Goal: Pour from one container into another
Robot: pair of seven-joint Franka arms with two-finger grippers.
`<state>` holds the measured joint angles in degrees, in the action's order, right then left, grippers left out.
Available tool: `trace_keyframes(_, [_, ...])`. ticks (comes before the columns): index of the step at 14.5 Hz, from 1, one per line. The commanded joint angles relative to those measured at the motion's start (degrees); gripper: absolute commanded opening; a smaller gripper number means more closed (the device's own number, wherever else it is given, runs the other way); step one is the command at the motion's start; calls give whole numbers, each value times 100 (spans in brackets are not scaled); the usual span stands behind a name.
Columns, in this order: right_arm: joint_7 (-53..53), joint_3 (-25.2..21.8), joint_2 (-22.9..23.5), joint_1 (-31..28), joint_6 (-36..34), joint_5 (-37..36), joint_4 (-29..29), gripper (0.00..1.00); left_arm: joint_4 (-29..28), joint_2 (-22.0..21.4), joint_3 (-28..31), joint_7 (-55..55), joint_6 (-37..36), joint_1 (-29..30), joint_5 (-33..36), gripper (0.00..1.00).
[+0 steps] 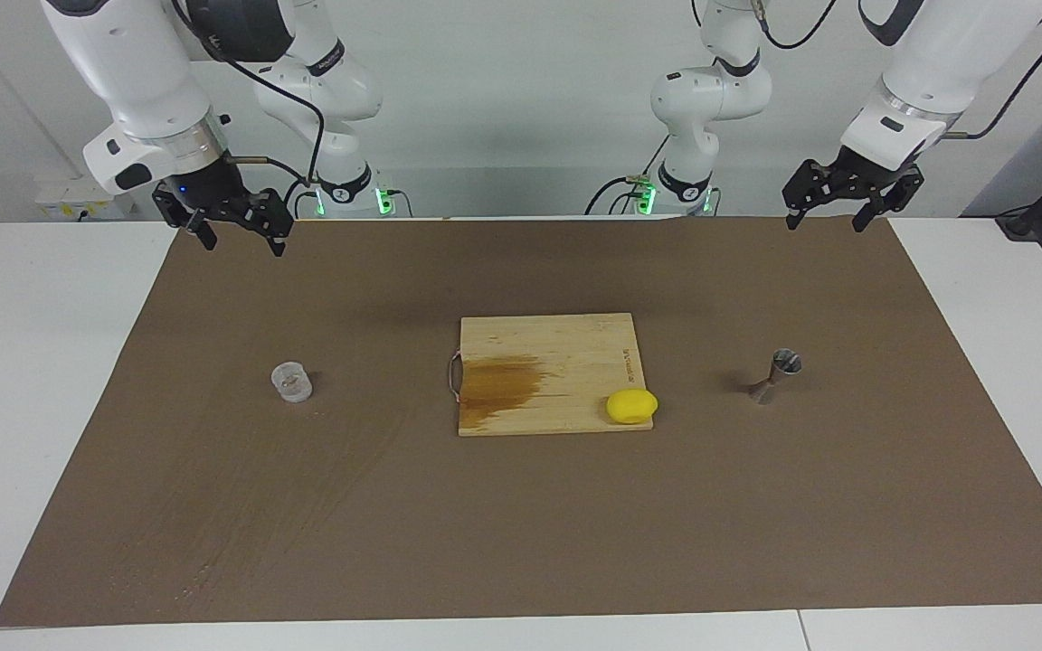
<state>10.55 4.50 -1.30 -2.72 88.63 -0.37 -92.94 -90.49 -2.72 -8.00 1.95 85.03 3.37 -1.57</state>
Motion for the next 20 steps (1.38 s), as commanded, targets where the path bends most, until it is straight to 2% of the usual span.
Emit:
trace_keyframes(1, [-133,16,-107,-80,-39,116,-84,100,136,70,9,-28,-74,-21,-54,100])
trace_keyframes(8, [-141,25,-107,-53,-48,116,-84,100,4,-18,18,-98,-66,-83,-46,100])
trace_keyframes(10, [-141,25,-107,-71,-39,116,-84,100,-30,-1,18,-98,259,-82,-46,100])
trace_keyframes(15, [-141,25,-107,-71,-39,116,-84,100,-100,104,18,-177,313,-109,25,100])
trace_keyframes(18, [-141,25,-107,-71,-39,116,-84,100,-83,411,44,-457,260,-126,-28,100])
trace_keyframes(20, [-141,25,-107,-62,-39,116,-84,100,-223,587,88,-1323,181,-4,-473,100])
